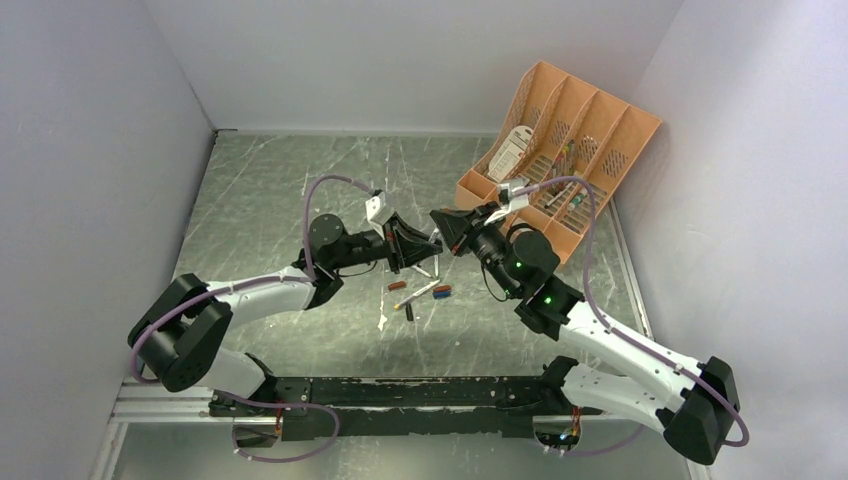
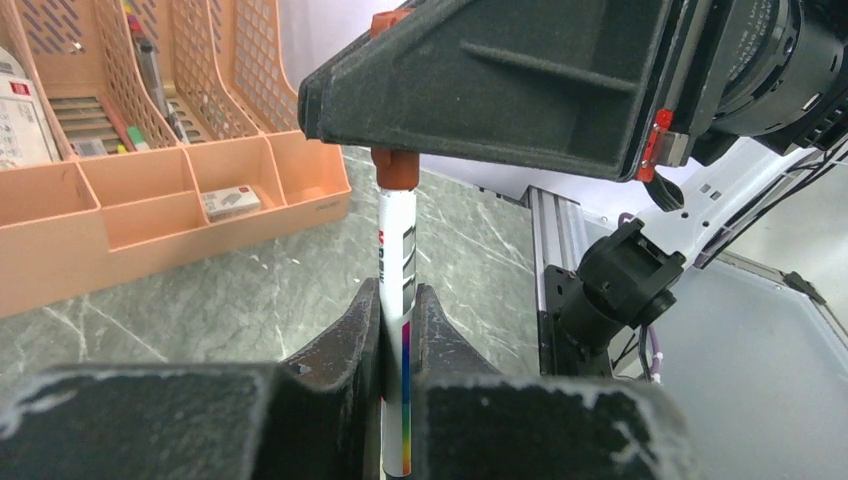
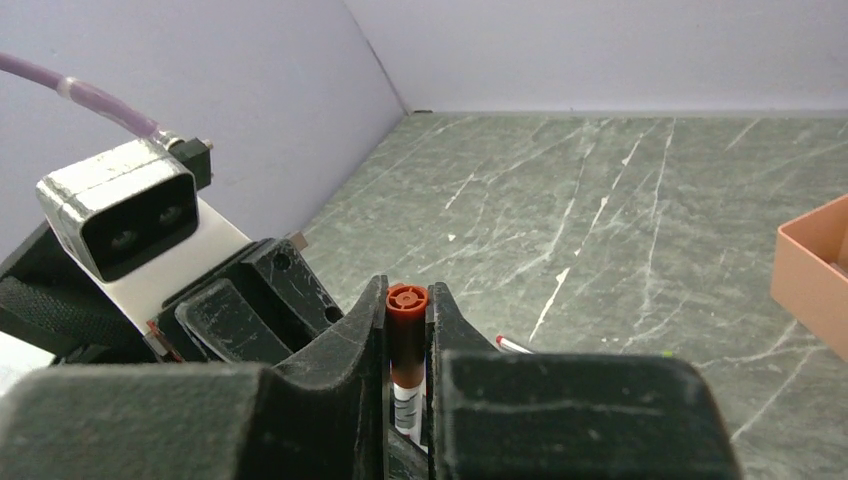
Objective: Insert the pens into the pen caps
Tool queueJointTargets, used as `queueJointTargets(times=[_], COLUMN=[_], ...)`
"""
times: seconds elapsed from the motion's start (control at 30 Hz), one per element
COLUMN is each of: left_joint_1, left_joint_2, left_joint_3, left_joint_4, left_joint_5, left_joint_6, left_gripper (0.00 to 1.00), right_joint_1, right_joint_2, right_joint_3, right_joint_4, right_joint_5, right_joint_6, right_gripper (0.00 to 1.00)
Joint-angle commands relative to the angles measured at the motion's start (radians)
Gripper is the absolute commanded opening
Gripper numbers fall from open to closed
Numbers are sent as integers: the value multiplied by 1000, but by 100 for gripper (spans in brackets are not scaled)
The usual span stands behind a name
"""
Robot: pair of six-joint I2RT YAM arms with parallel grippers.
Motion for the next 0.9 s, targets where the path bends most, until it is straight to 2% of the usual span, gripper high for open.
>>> queueJointTargets(times=[0.0, 0.3, 0.47, 0.87], left_joint_1=[-2, -3, -3, -2], left_joint_2=[14, 64, 83, 164], left_joint_3=[71, 267, 371, 525], left_joint_4=[-34, -84, -165, -163], left_joint_5=[-13, -83, -92, -36], left_joint_6=[-14, -112, -75, -19], left_gripper=[7, 7, 7, 7], right_joint_1=[-3, -2, -2, -2], right_joint_2=[-8, -47, -40, -35], right_joint_3=[-32, -147, -185, -321], right_joint_4=[-40, -51, -86, -28], right_joint_5=[-38, -80, -93, -210], right_joint_6=[3, 46, 58, 176], right_gripper=[0, 0, 0, 0])
